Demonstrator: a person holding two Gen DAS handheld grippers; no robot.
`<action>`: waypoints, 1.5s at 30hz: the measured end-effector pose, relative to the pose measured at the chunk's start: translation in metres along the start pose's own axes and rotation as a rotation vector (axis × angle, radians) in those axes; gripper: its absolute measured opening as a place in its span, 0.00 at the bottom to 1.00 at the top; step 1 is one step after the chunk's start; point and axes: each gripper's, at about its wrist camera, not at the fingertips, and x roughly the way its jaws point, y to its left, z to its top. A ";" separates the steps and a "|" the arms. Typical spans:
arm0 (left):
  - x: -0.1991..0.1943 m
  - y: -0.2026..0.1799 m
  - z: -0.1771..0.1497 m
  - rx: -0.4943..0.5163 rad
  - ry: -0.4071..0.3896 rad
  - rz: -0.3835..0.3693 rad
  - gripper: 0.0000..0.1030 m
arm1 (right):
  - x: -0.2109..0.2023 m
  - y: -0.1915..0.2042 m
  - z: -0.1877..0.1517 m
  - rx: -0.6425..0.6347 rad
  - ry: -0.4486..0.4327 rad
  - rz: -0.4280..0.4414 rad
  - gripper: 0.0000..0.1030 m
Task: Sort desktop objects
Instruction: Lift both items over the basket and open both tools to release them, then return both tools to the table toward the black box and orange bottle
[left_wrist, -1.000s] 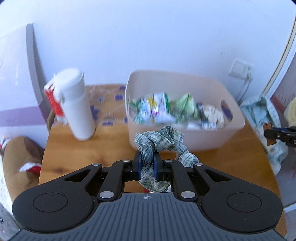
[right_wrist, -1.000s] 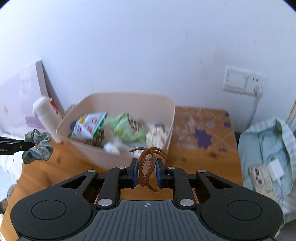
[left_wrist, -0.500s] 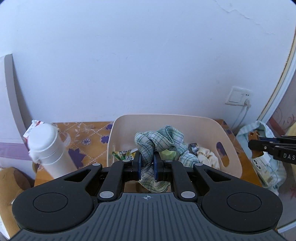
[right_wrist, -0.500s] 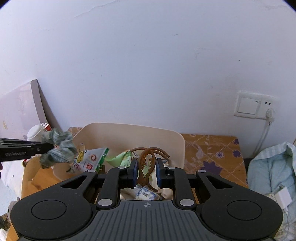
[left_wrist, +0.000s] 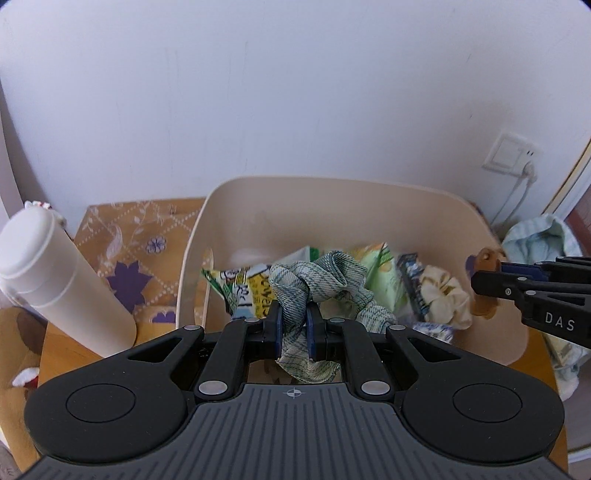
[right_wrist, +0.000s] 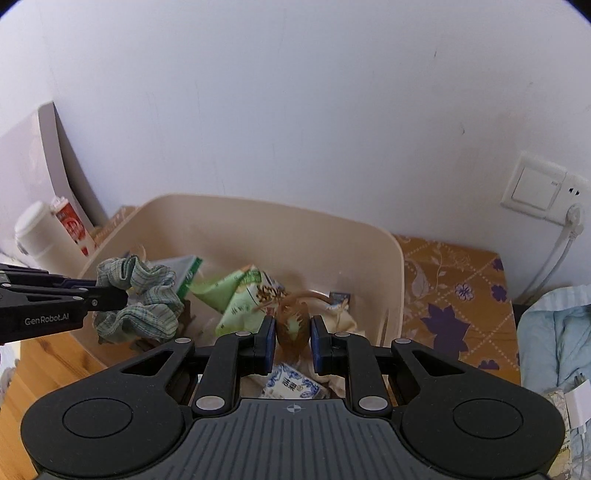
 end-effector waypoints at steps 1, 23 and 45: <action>0.003 -0.001 -0.001 0.006 0.008 0.005 0.12 | 0.002 0.000 -0.001 0.003 0.008 -0.003 0.18; -0.029 -0.016 -0.016 0.033 -0.057 0.024 0.67 | -0.042 0.002 -0.024 -0.111 -0.030 0.043 0.76; -0.108 -0.025 -0.147 -0.147 0.079 0.049 0.67 | -0.056 0.025 -0.121 -0.378 0.141 0.251 1.00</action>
